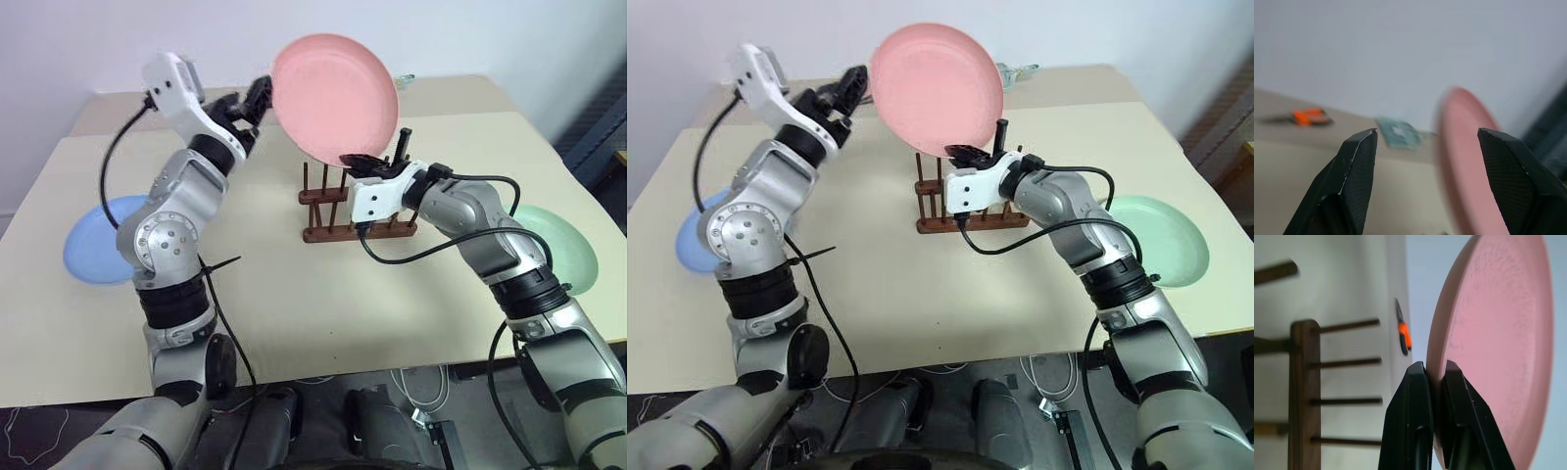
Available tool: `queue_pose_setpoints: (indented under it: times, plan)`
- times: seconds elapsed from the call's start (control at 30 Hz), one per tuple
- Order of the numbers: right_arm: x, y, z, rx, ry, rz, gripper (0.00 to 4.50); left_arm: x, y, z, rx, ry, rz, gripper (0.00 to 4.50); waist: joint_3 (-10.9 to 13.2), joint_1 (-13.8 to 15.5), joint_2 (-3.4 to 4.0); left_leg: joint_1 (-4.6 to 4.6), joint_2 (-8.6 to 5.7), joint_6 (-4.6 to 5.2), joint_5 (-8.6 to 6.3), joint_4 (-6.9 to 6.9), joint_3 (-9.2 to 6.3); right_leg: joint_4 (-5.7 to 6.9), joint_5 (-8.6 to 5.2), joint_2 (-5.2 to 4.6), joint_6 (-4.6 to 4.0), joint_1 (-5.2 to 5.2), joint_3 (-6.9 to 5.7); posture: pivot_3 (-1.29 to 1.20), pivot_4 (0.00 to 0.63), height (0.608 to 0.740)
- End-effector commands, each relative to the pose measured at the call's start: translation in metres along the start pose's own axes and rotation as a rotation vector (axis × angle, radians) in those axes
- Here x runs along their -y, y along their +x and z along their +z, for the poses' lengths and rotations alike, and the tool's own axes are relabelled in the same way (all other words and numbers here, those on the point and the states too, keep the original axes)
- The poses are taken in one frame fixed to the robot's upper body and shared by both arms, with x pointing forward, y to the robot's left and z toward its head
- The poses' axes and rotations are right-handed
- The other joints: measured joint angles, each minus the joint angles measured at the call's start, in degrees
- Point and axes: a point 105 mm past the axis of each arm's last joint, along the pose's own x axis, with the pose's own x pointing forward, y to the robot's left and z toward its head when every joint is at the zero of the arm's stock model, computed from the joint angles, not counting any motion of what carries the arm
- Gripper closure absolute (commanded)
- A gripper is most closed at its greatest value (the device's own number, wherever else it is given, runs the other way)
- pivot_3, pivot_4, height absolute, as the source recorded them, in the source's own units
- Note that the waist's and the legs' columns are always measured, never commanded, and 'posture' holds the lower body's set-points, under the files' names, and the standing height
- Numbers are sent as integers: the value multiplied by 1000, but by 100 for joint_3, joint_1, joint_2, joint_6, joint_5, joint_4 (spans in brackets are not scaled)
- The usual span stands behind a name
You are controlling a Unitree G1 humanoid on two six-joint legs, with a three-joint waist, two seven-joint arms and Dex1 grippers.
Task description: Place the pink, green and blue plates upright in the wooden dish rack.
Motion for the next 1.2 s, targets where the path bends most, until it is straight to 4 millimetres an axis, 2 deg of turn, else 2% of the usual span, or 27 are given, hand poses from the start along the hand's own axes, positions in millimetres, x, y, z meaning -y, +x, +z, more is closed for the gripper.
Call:
queue_pose_setpoints:
  times: [0.03,0.13,0.17,0.27,0.37,0.47,0.6,0.83,0.97,1.07,1.2]
  plan:
    - [40,-26,-10,-7,146,-164,4500,-27,-8,0,12,230,42,1480,-1,-7,3,1,0,0,0,-2,1,0,0,1,0,-2,4,0,150,727]
    - [54,-44,-15,27,379,-224,4500,-31,-17,-23,-67,463,-37,1480,1,19,4,1,0,1,0,-2,1,-1,1,1,-1,0,4,0,150,727]
    - [65,-52,-20,49,557,-278,4500,-26,-25,-36,-102,496,-114,1480,1,27,4,0,-1,3,-1,0,0,-2,1,0,-2,2,4,0,150,727]
    - [79,-74,-20,194,997,-332,4500,-10,-50,-67,-190,453,-324,1480,2,28,6,0,-1,29,-18,2,-2,-5,3,-4,-4,6,2,0,150,727]
    - [76,-88,-12,309,1243,-275,4500,18,-83,-99,-339,362,-576,1480,3,17,8,-2,1,56,-34,-1,-5,-10,2,-6,-6,5,1,0,150,727]
    - [68,-91,-10,325,1331,-213,4500,36,-101,-112,-400,332,-700,1480,9,4,23,-2,3,58,-36,-3,-4,-11,-3,-8,-15,4,2,0,150,727]
    - [62,-91,-12,333,1418,-181,4500,46,-104,-115,-410,308,-747,1480,19,-5,48,-2,6,58,-35,0,-1,-10,-9,-7,-24,2,3,0,150,727]
    - [44,-89,-17,319,1498,-97,4500,47,-110,-120,-441,325,-764,1480,19,24,48,-4,5,60,-35,2,0,-14,-4,-9,-14,4,2,0,150,727]
    - [33,-86,-35,250,1547,-120,4500,45,-111,-123,-450,345,-766,1480,19,18,48,-4,5,60,-35,3,0,-13,-5,-9,-16,4,2,0,150,727]
    - [25,-87,-41,220,1564,-109,4500,46,-112,-124,-449,350,-768,1480,20,19,48,-4,5,60,-35,1,0,-13,-5,-9,-17,3,2,0,150,727]
    - [23,-89,-45,201,1551,-115,2997,46,-113,-126,-454,356,-772,1414,20,17,48,-4,5,60,-35,0,0,-14,-4,-9,-14,3,2,0,150,727]
